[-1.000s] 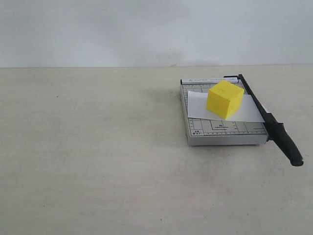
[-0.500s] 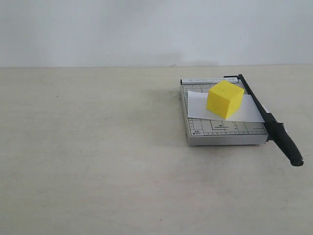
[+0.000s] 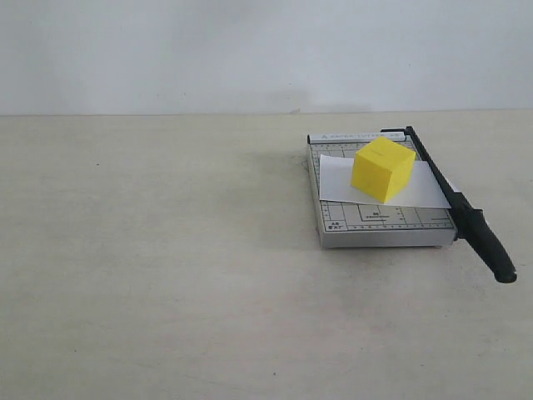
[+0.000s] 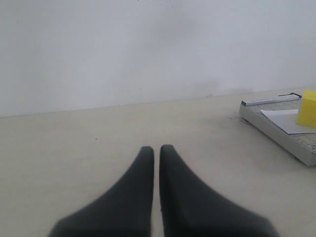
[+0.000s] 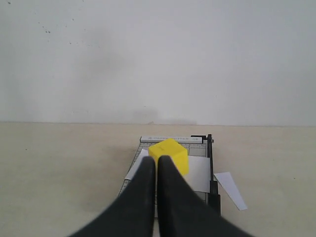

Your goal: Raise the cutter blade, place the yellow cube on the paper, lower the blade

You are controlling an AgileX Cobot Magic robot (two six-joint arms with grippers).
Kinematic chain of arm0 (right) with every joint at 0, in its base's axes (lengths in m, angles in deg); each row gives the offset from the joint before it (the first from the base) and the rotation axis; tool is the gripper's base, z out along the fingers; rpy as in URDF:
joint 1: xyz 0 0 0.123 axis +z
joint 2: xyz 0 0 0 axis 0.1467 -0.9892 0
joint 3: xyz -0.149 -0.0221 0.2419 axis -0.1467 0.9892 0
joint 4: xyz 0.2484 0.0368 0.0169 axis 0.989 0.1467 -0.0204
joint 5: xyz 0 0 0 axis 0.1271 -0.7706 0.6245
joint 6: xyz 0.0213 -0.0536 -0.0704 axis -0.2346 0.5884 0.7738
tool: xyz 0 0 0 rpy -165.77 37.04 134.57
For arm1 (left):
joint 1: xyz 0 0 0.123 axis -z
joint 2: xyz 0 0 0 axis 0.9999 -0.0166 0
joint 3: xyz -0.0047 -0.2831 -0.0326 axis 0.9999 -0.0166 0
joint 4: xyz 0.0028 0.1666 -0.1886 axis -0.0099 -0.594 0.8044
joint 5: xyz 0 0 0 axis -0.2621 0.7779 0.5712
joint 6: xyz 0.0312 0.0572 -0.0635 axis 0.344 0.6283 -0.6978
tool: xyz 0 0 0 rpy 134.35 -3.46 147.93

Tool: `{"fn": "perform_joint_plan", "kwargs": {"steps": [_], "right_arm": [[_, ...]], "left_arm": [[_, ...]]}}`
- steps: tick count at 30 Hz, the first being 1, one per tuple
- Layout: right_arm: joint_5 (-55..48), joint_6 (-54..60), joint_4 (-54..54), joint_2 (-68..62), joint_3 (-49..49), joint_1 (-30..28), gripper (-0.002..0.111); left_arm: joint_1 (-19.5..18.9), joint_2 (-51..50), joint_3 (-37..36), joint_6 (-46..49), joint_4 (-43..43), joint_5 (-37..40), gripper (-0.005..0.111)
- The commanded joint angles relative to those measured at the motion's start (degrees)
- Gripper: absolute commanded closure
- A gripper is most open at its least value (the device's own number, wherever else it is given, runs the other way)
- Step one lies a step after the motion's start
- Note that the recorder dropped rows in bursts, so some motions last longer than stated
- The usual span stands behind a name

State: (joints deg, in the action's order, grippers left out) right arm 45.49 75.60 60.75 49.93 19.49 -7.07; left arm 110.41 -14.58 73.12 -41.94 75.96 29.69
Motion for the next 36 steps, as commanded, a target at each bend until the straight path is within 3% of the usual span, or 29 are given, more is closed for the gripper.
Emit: {"fn": "perform_joint_plan", "kwargs": {"steps": [1,10,17,22,36], "right_arm": [[0.2,-0.5,-0.2,0.4,0.0,-0.3,0.107],[1.0,-0.5,-0.9,0.4,0.4,-0.3,0.107],[17.5,-3.7,-7.9,0.4,8.9,-0.3,0.107],[20.7,-14.7,-14.7,0.4,15.6,-0.3,0.107],[34.1,-15.6,-17.0,0.4,24.6,-0.3,0.107]], "left_arm": [[-0.2,0.2,-0.2,0.0,0.4,-0.3,0.102],[-0.2,0.2,-0.2,0.0,0.4,-0.3,0.102],[-0.2,0.2,-0.2,0.0,0.4,-0.3,0.102],[-0.2,0.2,-0.2,0.5,0.4,-0.3,0.102],[-0.2,0.2,-0.2,0.5,0.4,-0.3,0.102]]}}
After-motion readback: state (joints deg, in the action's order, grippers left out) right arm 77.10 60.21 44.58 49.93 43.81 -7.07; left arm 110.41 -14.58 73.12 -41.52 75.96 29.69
